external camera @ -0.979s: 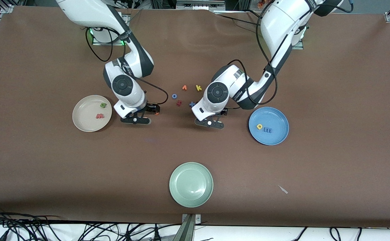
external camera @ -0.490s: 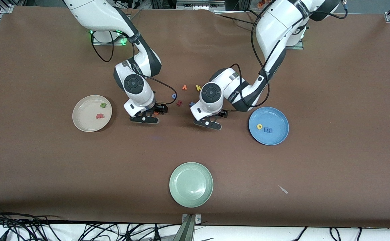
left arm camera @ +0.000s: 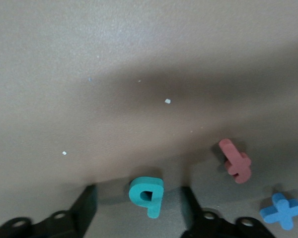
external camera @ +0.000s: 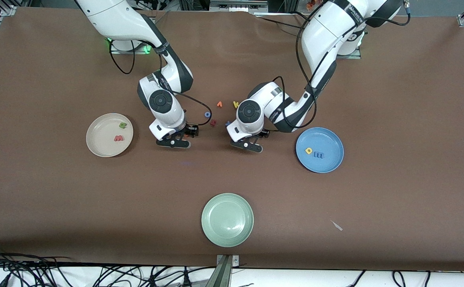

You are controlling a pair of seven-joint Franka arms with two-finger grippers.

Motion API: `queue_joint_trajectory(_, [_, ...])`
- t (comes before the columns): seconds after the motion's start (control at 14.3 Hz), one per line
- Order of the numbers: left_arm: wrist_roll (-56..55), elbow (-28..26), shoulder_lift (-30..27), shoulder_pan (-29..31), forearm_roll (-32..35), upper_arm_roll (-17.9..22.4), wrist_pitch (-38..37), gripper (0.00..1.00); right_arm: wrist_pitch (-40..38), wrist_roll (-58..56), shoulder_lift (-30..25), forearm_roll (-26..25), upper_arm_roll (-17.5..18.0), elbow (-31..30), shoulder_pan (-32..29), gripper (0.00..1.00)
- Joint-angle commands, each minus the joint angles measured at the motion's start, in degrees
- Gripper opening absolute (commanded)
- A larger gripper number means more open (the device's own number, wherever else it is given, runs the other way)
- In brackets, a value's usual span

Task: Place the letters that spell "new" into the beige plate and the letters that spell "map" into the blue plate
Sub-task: 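Carry the e toward the white plate while the left gripper lowers the d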

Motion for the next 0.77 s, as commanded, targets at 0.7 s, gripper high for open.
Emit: queue_joint_trajectory(0.7, [11.9,1.4,-9.2,6.7,1.3,0.2,-12.5,0.00,0.4,-1.2,0.8,0.8,0.6,0.3,0.4,0.46])
